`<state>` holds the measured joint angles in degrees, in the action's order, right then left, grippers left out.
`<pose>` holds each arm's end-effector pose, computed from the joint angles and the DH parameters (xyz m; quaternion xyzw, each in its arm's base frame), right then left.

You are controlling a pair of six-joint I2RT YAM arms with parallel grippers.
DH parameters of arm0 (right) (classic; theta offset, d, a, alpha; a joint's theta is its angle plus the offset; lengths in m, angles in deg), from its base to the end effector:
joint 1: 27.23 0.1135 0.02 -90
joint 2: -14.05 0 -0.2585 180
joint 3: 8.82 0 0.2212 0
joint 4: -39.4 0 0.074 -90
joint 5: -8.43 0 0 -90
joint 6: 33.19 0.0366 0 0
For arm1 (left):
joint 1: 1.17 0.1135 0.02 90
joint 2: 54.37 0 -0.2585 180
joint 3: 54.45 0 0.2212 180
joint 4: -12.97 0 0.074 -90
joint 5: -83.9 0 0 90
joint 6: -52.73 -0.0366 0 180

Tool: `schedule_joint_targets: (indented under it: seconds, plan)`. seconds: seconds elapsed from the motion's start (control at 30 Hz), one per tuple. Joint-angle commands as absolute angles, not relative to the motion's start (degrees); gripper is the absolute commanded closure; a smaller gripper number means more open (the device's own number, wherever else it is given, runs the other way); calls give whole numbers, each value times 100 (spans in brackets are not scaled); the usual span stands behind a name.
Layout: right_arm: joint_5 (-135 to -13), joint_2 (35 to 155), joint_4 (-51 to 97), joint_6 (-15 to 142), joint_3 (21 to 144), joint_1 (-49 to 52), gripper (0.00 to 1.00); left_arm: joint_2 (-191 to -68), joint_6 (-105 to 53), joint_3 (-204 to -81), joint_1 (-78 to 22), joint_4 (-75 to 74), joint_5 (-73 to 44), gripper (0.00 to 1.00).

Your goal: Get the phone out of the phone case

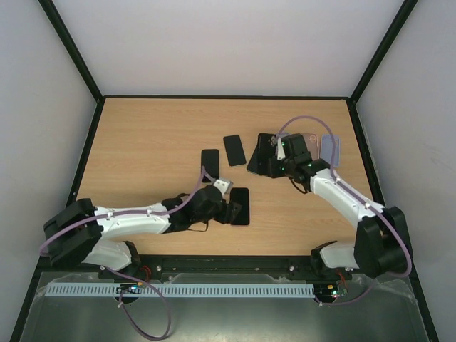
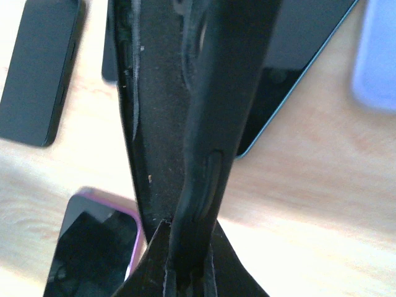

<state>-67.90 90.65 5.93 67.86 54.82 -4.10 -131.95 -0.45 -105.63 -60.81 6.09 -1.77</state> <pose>0.2276 0.1066 0.2360 -0.1409 0.9122 0.2139 0.3197 0.1312 -0.2186 0.2070 0.1564 0.8655 -0.3319 0.3410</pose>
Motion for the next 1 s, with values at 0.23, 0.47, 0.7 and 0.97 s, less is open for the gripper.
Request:
schedule_joint_targets:
  seconds: [0.23, 0.47, 0.7, 0.97]
  plan:
    - [-7356, 8281, -1585, 4241, 6134, -1921, 98, -14402, -372, -11469, -7413, -272, -171, 60]
    - [-6524, 8817, -2951, 3164, 6408, -2846, 98, -14896, -55, -11704, -7450, -570, 249, 60]
    - [-6305, 9592, -2873, 2919, 6255, -3339, 98, -15112, -165, -11742, -6975, -374, 356, 58]
    - [-6083, 10443, -2793, 2725, 6227, -3639, 91, -14873, -350, -11765, -6643, -2, 95, 51]
